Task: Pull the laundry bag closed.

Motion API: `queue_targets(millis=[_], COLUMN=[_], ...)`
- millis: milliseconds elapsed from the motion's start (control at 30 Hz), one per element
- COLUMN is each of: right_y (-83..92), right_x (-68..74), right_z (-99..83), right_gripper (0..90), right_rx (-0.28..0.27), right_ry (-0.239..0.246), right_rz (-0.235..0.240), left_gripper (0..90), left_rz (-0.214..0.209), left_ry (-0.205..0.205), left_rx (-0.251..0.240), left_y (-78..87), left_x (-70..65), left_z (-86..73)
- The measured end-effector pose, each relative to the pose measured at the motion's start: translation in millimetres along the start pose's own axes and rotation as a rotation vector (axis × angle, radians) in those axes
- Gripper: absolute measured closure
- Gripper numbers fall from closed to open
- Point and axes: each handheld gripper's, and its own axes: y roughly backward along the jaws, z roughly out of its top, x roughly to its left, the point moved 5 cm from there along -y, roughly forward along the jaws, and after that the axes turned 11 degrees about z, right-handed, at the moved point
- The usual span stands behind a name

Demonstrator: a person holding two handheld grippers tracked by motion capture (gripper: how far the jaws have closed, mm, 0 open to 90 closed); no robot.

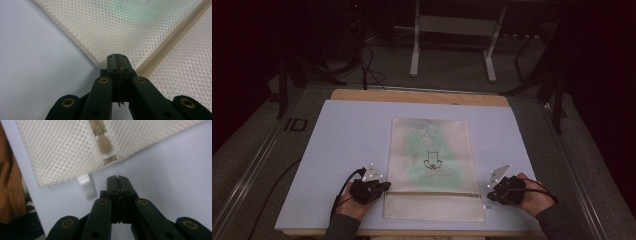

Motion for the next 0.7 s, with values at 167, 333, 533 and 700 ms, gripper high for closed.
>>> queue_targets(millis=[167, 333, 533, 700], right_y=[2.6, 4.5, 8.4, 14.9], right_x=[-2.0, -3.5, -4.2, -7.4], right_z=[-6.2, -7.6, -7.7, -11.1], right_gripper=[86.8, 86.2, 85.3, 84.0], right_rx=[-0.033, -0.067, -0.115, -0.193], right_ry=[-0.026, -0.038, -0.046, -0.066], right_rz=[0.003, 0.003, -0.005, -0.028], left_gripper=[89.2, 85.3, 83.8, 83.3], left_rz=[0.003, -0.015, 0.01, 0.035], left_ry=[-0.005, 0.002, -0.019, 0.003], left_rx=[-0.013, -0.036, -0.081, -0.093], left_y=[0.2, 1.7, 8.0, 10.8], left_x=[-0.3, 0.5, 0.9, 7.5], left_z=[-0.7, -1.6, 0.3, -0.2])
